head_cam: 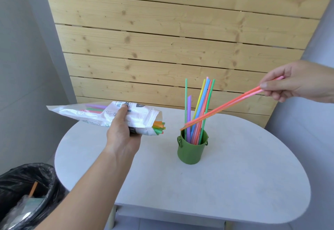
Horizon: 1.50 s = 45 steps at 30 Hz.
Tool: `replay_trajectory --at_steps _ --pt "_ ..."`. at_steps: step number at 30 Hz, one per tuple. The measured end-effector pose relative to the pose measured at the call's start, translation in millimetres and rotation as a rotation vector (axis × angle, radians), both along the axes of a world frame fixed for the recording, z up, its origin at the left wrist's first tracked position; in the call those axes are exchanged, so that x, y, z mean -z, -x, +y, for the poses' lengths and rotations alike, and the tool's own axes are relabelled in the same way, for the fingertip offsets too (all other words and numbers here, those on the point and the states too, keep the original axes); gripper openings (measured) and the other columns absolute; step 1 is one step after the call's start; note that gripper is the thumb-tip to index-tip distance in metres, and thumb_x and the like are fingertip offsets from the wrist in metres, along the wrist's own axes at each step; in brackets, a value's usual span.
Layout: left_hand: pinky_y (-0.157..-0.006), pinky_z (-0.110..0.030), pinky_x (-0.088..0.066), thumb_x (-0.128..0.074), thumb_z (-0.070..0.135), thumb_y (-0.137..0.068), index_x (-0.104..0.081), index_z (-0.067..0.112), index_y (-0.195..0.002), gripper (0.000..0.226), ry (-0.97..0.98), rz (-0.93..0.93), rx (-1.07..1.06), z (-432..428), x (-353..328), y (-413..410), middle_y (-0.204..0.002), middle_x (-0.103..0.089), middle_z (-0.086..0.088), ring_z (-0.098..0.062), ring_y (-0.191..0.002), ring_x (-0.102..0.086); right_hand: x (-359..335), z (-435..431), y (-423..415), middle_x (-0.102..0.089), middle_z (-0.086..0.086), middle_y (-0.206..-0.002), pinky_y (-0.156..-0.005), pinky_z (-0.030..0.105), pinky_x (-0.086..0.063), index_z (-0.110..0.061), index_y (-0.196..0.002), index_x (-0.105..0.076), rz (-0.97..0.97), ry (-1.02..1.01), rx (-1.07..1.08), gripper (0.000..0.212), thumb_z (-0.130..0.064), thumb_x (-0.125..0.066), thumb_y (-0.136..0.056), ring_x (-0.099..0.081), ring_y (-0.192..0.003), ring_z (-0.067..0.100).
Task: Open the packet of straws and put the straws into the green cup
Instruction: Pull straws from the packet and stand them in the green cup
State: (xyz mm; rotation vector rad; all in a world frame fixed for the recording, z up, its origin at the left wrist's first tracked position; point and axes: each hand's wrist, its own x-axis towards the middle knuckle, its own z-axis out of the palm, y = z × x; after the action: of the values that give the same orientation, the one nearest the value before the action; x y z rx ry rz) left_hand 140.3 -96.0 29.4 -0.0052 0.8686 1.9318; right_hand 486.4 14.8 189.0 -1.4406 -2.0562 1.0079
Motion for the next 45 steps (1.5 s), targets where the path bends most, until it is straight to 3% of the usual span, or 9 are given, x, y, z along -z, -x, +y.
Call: replay_trajectory --at_steps 2,4,11,17,19,23,41,45 --pt "-0.098 -0.043 -0.061 -0.072 0.024 -0.099 -0.069 0.012 -0.13 0.034 -0.006 0.011 0.027 0.6 2.3 -3.7 -0.135 -0.075 -0.007 -0.022 -0.121 -0.074 1.8 1.8 6.5 -0.068 0.021 -0.072 -0.048 0.023 -0.053 -0.004 -0.083 -0.077 -0.065 0.002 0.011 0.02 -0.023 -0.083 -0.077 -0.061 -0.051 0.013" --pt "-0.099 -0.043 -0.06 -0.072 0.024 -0.099 -0.068 0.014 -0.124 0.027 -0.01 0.023 0.053 1.6 4.4 -7.6 -0.136 -0.074 -0.007 -0.022 -0.12 -0.074 3.3 3.8 13.4 -0.07 0.013 -0.072 -0.05 0.025 -0.052 -0.002 -0.089 -0.076 -0.141 -0.02 -0.004 0.008 -0.009 -0.072 -0.088 -0.06 -0.053 0.014" --pt "-0.098 -0.043 -0.06 -0.071 0.025 -0.1 -0.067 0.014 -0.123 0.026 -0.034 0.047 0.089 6.2 8.7 -10.9 -0.122 -0.075 -0.007 -0.025 -0.112 -0.074 -4.6 11.8 11.1 -0.069 0.009 -0.067 -0.051 0.028 -0.051 -0.001 -0.085 -0.076 -0.199 -0.075 0.012 0.008 -0.006 -0.07 -0.09 -0.06 -0.051 0.013" --pt "-0.095 -0.041 -0.061 -0.071 0.024 -0.1 -0.068 0.015 -0.119 0.022 -0.02 0.053 0.098 8.8 11.7 -13.0 -0.116 -0.075 -0.005 -0.023 -0.104 -0.075 -12.4 18.8 -12.2 -0.067 0.007 -0.059 -0.041 0.021 -0.05 -0.004 -0.075 -0.076 -0.123 -0.073 0.037 0.014 -0.005 -0.071 -0.088 -0.058 -0.044 0.011" --pt "-0.094 -0.041 -0.061 -0.072 0.024 -0.099 -0.068 0.014 -0.118 0.022 -0.017 0.059 0.102 9.4 12.6 -13.7 -0.116 -0.075 -0.005 -0.023 -0.103 -0.075 -14.1 18.3 -12.0 -0.068 0.006 -0.06 -0.042 0.021 -0.05 -0.01 -0.075 -0.078 -0.127 -0.073 0.02 0.014 -0.007 -0.072 -0.088 -0.058 -0.045 0.01" --pt "-0.091 -0.038 -0.061 -0.07 0.025 -0.1 -0.068 0.015 -0.116 0.019 -0.013 0.075 0.115 10.3 13.9 -15.6 -0.114 -0.075 -0.005 -0.022 -0.102 -0.074 -10.3 12.1 4.9 -0.07 0.007 -0.065 -0.048 0.025 -0.051 -0.006 -0.077 -0.077 -0.195 -0.089 -0.041 0.013 -0.008 -0.072 -0.089 -0.06 -0.05 0.012" --pt "-0.099 -0.044 -0.06 -0.071 0.025 -0.099 -0.067 0.012 -0.124 0.028 -0.006 0.067 0.122 12.0 16.3 -13.9 -0.124 -0.074 -0.01 -0.027 -0.119 -0.074 12.5 34.0 100.5 -0.067 0.006 -0.068 -0.049 0.026 -0.05 -0.006 -0.087 -0.072 -0.353 -0.133 -0.166 0.01 -0.016 -0.071 -0.09 -0.059 -0.051 0.013" --pt "-0.103 -0.046 -0.058 -0.071 0.025 -0.099 -0.064 0.006 -0.141 0.046 -0.002 0.049 0.105 11.5 16.4 -13.6 -0.138 -0.073 -0.012 -0.028 -0.126 -0.071 22.4 37.0 108.1 -0.066 0.005 -0.069 -0.048 0.025 -0.049 -0.007 -0.086 -0.072 -0.38 -0.133 -0.181 0.008 -0.015 -0.069 -0.09 -0.059 -0.053 0.013"
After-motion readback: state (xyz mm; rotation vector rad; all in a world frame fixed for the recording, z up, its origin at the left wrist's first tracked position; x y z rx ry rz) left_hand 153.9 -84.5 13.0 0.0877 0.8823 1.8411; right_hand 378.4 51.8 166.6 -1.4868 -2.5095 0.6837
